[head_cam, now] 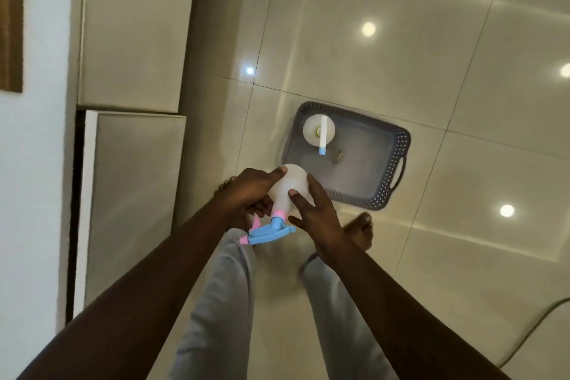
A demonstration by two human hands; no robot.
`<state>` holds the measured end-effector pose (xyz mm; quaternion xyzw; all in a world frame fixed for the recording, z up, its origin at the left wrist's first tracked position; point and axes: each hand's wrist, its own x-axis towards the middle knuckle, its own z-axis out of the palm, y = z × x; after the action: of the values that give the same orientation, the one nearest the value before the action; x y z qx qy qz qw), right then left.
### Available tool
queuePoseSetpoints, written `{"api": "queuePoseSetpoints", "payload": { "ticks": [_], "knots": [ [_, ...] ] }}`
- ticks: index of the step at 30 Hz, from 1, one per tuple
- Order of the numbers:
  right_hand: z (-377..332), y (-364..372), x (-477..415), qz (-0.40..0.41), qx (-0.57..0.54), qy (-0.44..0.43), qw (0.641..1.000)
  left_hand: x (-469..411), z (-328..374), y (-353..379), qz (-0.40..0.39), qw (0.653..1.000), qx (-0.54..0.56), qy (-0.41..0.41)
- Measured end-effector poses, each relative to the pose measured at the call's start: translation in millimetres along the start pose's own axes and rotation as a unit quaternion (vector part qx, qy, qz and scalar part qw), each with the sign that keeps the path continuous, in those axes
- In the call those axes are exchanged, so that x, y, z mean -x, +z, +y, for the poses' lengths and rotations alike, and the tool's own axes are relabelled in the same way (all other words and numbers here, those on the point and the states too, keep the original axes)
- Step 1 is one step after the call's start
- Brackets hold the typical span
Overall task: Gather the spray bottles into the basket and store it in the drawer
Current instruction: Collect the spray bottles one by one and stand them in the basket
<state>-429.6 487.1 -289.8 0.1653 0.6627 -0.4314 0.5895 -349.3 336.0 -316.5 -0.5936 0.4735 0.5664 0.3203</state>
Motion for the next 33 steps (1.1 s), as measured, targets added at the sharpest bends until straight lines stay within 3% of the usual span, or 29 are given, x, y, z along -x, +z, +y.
{"api": "queuePoseSetpoints", "payload": {
  "ticks": [5,13,21,28,33],
  "knots": [
    [15,-8,-55,0.035,-0.059,0.019,0.997,-59,0,23,-0.021,1.000,0.010,-0.001],
    [29,-28,-132,0.086,-0.016,0.033,0.996,-130,9,53,-0.024,0.999,0.023,-0.008],
    [35,-37,-173,0.052,-0.032,0.063,0.996,-169,9,66,-0.016,0.999,0.045,-0.014],
    [31,-38,-190,0.069,-0.086,0.111,0.988,-179,13,66,-0.008,0.999,0.034,-0.002],
    [24,-40,-189,0.061,-0.062,0.130,0.988,-172,17,65,0.000,1.000,0.022,0.011]
  ]
}}
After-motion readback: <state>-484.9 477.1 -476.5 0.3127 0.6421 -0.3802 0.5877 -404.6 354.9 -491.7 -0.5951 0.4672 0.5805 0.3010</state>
